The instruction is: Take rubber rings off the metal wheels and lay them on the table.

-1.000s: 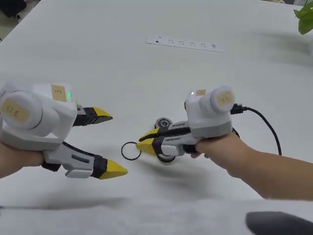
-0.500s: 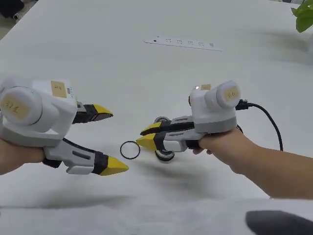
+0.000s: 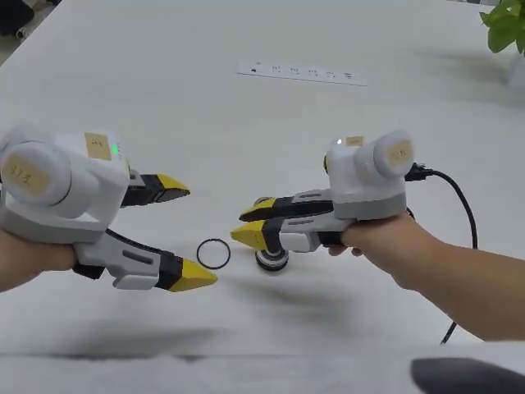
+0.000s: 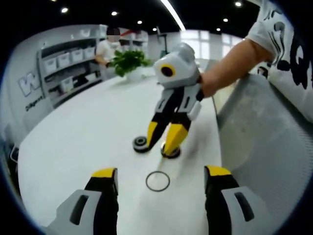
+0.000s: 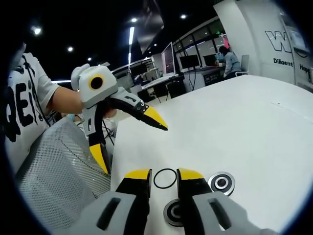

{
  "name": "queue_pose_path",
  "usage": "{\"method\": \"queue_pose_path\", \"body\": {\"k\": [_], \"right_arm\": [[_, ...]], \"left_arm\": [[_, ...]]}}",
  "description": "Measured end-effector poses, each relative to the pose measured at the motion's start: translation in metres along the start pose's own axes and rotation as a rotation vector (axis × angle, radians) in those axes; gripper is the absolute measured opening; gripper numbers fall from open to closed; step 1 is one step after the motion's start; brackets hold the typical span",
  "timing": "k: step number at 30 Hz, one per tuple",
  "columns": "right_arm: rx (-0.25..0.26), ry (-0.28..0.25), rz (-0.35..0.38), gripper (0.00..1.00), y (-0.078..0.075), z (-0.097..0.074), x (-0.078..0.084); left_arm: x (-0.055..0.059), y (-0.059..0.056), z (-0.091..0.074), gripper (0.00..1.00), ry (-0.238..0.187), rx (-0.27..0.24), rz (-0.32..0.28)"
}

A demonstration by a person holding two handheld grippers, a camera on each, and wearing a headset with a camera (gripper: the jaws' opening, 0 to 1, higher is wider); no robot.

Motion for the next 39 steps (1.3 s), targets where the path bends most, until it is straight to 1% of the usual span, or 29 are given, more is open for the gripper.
{"method": "queue_pose_path", "body": {"k": [7, 17, 21, 24, 28, 35, 39], "right_arm": [[0.012, -0.015, 0.000, 0.19, -0.003, -0.009, -0.001], [0.032, -0.041, -0.003, 0.21, -0.005, -0.023, -0.003], [0.042, -0.045, -0.003, 0.22, -0.009, -0.029, -0.002], [0.049, -0.048, -0.002, 0.22, -0.010, -0.032, -0.002], [0.049, -0.058, 0.002, 0.24, -0.010, -0.036, 0.000], [0.062, -0.069, 0.003, 0.25, -0.011, -0.044, 0.001], [0.066, -0.076, 0.003, 0.25, -0.012, -0.048, 0.002]], "left_arm": [[-0.004, 0.002, 0.002, 0.73, 0.003, 0.008, 0.009], [-0.010, 0.005, 0.006, 0.72, -0.005, 0.014, 0.012], [-0.011, 0.006, 0.007, 0.72, -0.005, 0.011, 0.014], [-0.014, 0.008, 0.008, 0.72, -0.013, 0.009, 0.009], [-0.016, 0.009, 0.010, 0.71, -0.016, 0.013, 0.011], [-0.020, 0.012, 0.014, 0.70, -0.023, 0.011, 0.012], [-0.022, 0.013, 0.016, 0.70, -0.024, 0.018, 0.016]]}}
Point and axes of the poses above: the centre of the closed fingertips' face, and the gripper's own axes: z roughly forward along the fingers, y roughly to its left, x roughly out of its underside, the point moved 8 cm from there along -z, roughly backward along the fingers, and after that the axes turned 14 degrees about z, right-handed, at the moved point
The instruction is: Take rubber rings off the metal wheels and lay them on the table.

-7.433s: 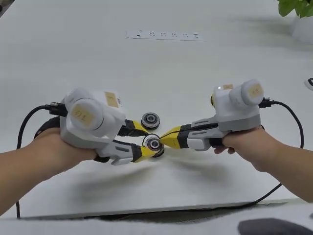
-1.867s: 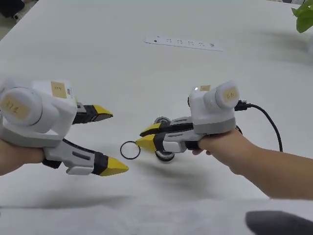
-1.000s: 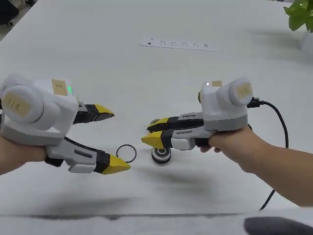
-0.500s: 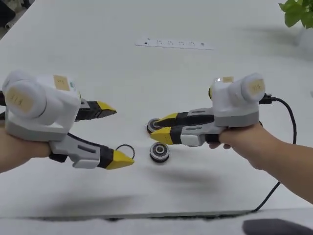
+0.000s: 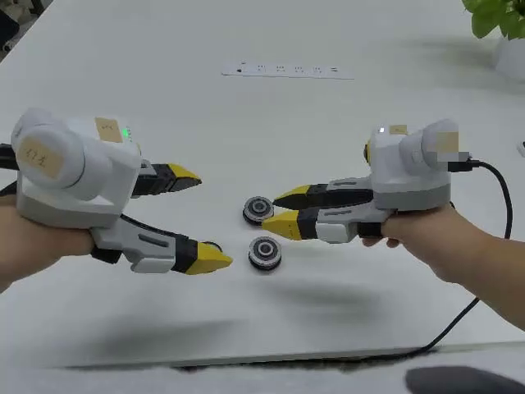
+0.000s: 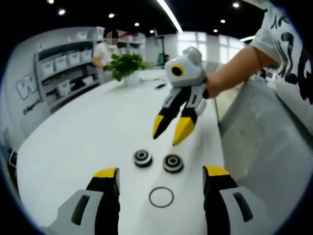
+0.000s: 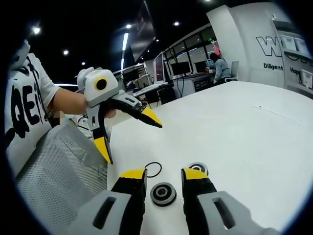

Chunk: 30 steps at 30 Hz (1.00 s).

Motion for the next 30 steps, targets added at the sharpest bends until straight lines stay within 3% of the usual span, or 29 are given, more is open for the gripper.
{"method": "queue_pose_path", "body": {"k": [30], "right_arm": [[0.020, 0.028, -0.043, 0.28, -0.010, -0.016, 0.017]], "left_arm": [[-0.007, 0.004, 0.024, 0.68, -0.010, 0.031, 0.003]]}}
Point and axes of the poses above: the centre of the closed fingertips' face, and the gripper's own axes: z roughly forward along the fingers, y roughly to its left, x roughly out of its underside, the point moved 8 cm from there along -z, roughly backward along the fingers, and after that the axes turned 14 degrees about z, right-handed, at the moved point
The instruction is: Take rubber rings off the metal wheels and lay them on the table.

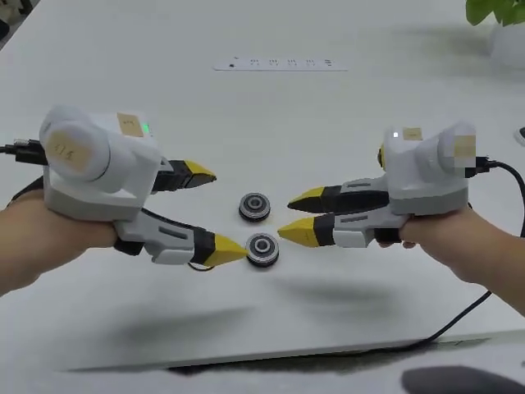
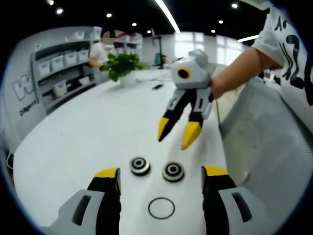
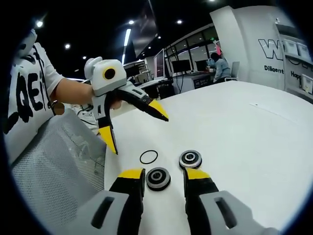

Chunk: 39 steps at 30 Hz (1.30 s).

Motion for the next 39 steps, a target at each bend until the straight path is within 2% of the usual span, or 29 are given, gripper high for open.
{"method": "queue_pose_path", "body": {"k": [18, 39], "right_arm": [[-0.017, 0.019, -0.018, 0.27, -0.002, 0.006, 0.011], [-0.018, 0.072, -0.040, 0.25, -0.008, 0.014, 0.027]], "left_arm": [[0.007, -0.002, 0.012, 0.64, 0.012, 0.030, -0.008], [0.013, -0.007, 0.024, 0.55, 0.012, 0.056, -0.038]]}}
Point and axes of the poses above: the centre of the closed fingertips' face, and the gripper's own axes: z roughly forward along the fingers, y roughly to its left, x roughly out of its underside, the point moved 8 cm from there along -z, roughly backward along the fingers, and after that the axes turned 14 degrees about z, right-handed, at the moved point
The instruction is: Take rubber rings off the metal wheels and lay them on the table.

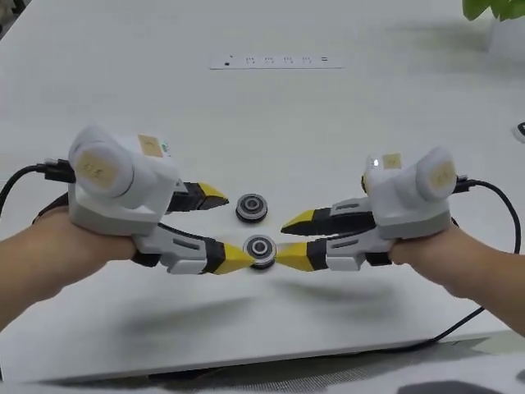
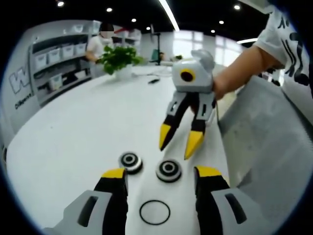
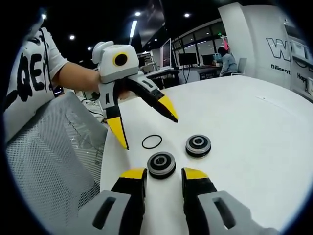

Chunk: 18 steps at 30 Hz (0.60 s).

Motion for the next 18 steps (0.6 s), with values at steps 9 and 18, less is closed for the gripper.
{"method": "queue_pose_path", "body": {"k": [9, 18], "right_arm": [[-0.008, 0.027, -0.005, 0.24, 0.001, 0.004, 0.007], [-0.009, 0.037, -0.012, 0.22, 0.001, 0.008, 0.010]], "left_arm": [[0.001, -0.002, 0.005, 0.50, -0.003, 0.011, -0.006], [0.003, -0.007, 0.012, 0.46, -0.003, 0.030, -0.013]]}}
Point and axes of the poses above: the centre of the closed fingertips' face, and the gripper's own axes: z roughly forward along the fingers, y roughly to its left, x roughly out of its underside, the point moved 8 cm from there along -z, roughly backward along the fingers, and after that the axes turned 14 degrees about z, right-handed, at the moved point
